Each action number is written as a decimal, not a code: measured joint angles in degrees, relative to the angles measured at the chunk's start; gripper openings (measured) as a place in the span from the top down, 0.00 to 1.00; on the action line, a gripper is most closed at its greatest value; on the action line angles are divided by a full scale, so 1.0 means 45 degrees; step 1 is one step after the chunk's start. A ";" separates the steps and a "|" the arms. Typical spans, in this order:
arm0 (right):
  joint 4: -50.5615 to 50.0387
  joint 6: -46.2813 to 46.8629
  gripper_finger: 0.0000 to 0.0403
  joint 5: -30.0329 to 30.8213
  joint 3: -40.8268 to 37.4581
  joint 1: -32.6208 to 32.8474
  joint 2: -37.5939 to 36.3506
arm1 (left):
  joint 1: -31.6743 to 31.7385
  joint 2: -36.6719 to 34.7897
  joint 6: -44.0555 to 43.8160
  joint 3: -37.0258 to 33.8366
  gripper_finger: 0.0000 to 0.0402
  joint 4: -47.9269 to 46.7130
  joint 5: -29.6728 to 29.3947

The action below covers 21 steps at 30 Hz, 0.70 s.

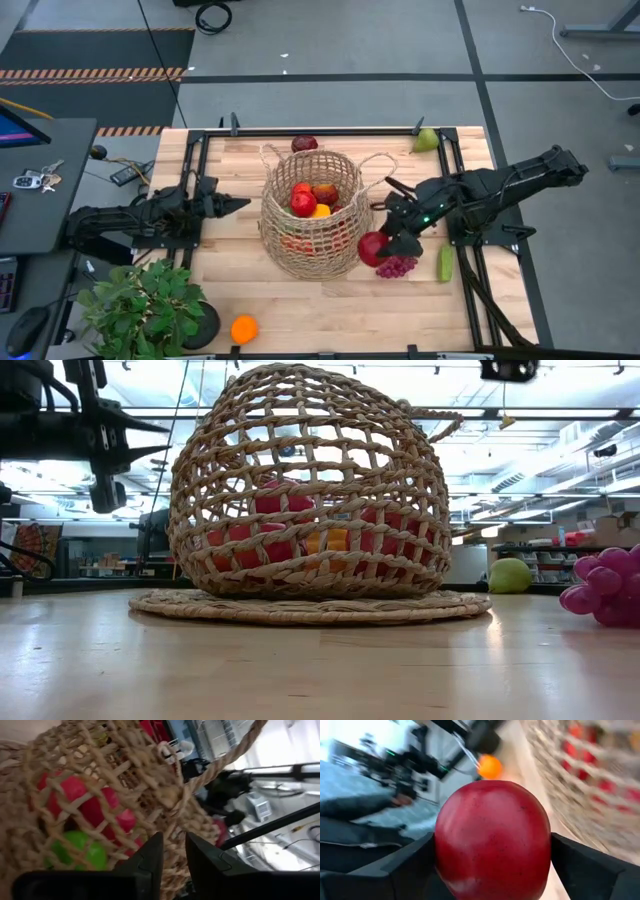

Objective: Build produce basket
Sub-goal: Put the red pomegranate into the basket

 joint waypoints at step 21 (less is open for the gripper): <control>0.7169 -0.0921 0.08 0.1453 0.0005 -0.1647 0.0000 | 0.0005 0.0120 0.1577 0.0014 0.77 -0.1531 0.0510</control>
